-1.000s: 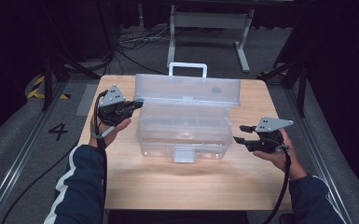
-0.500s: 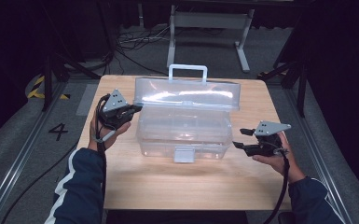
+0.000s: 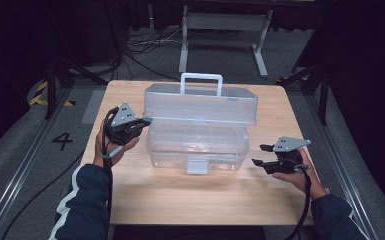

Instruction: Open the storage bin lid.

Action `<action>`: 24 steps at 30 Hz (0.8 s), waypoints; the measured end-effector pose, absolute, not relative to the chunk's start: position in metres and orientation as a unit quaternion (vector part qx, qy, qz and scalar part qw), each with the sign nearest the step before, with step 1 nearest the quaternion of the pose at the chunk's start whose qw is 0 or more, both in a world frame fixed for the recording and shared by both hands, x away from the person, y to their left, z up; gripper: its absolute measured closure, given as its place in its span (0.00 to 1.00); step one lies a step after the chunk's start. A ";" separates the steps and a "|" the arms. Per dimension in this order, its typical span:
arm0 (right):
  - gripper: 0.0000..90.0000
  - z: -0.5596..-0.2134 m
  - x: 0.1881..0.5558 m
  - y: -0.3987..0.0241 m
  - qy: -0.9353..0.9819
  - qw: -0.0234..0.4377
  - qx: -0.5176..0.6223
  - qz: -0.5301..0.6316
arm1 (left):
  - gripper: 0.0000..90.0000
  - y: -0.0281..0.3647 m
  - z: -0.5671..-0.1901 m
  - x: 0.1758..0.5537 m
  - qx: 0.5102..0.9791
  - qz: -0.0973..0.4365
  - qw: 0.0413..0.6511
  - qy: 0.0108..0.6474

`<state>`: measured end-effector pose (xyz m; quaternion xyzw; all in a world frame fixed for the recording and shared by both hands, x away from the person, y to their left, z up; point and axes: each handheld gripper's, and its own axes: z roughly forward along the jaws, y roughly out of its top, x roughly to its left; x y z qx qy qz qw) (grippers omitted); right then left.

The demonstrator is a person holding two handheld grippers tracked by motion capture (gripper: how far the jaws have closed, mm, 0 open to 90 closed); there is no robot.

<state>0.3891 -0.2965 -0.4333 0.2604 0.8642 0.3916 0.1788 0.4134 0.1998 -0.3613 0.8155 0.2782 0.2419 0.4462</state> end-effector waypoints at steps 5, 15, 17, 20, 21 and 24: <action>0.43 -0.436 0.388 -0.300 0.860 0.168 0.273 0.397 | 1.00 0.200 -0.365 0.410 0.820 0.243 0.439 0.277; 0.43 -0.440 0.388 -0.299 0.862 0.163 0.275 0.394 | 1.00 0.206 -0.373 0.404 0.821 0.240 0.436 0.279; 0.43 -0.440 0.388 -0.299 0.862 0.164 0.276 0.393 | 1.00 0.206 -0.374 0.403 0.821 0.238 0.436 0.281; 0.43 -0.440 0.388 -0.299 0.862 0.163 0.275 0.393 | 1.00 0.206 -0.376 0.401 0.823 0.239 0.435 0.277; 0.43 -0.440 0.388 -0.299 0.862 0.163 0.275 0.393 | 1.00 0.206 -0.376 0.401 0.823 0.239 0.435 0.277; 0.43 -0.441 0.388 -0.299 0.863 0.163 0.273 0.393 | 1.00 0.207 -0.377 0.398 0.821 0.243 0.436 0.278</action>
